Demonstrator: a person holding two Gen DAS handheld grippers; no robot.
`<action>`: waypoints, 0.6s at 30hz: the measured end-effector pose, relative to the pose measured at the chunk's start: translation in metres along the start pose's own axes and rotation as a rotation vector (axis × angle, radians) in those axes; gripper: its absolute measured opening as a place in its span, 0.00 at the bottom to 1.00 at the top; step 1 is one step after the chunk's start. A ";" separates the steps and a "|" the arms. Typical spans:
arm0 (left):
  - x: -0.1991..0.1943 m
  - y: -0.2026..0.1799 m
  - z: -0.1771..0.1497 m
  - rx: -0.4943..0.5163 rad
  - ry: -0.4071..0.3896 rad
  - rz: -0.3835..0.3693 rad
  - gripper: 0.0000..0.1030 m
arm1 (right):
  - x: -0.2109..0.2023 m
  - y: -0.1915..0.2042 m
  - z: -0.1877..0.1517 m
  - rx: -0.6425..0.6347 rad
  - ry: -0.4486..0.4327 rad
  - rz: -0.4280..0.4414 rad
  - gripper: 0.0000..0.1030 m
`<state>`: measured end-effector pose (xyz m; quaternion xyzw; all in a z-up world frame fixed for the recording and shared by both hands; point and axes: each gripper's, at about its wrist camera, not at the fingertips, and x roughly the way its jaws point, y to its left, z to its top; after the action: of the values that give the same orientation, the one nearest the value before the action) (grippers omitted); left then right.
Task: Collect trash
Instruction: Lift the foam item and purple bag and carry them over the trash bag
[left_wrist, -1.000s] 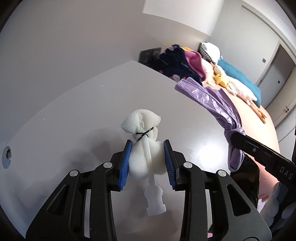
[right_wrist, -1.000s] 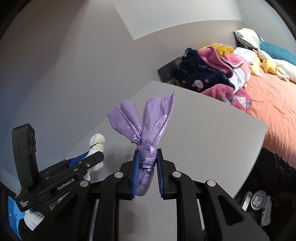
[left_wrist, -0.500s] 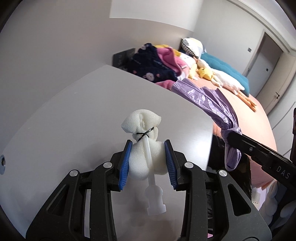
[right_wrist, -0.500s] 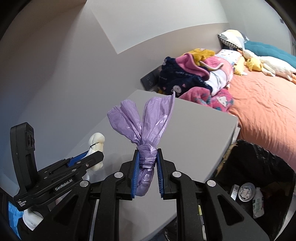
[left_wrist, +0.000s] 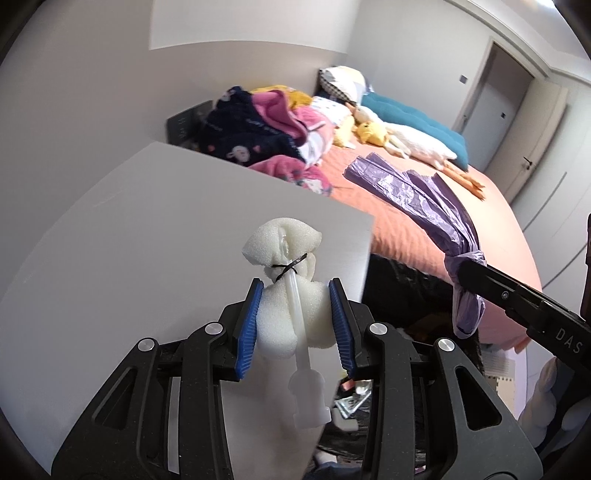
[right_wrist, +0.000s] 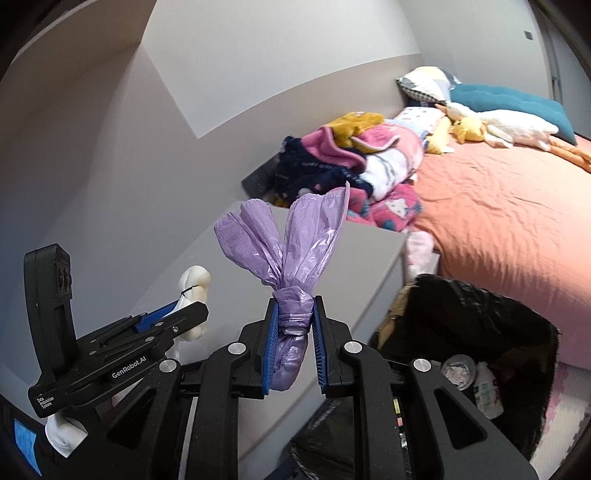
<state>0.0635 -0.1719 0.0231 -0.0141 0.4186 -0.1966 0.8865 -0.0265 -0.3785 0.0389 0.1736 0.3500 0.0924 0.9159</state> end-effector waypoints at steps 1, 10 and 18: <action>0.002 -0.005 0.001 0.009 0.000 -0.008 0.35 | -0.001 -0.003 0.000 0.004 -0.003 -0.006 0.19; 0.016 -0.047 0.004 0.079 0.016 -0.069 0.35 | -0.026 -0.041 -0.001 0.056 -0.042 -0.065 0.19; 0.025 -0.076 0.005 0.127 0.034 -0.111 0.36 | -0.046 -0.069 -0.005 0.098 -0.065 -0.112 0.19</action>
<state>0.0563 -0.2520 0.0222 0.0223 0.4187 -0.2718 0.8662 -0.0607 -0.4540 0.0368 0.2014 0.3334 0.0179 0.9208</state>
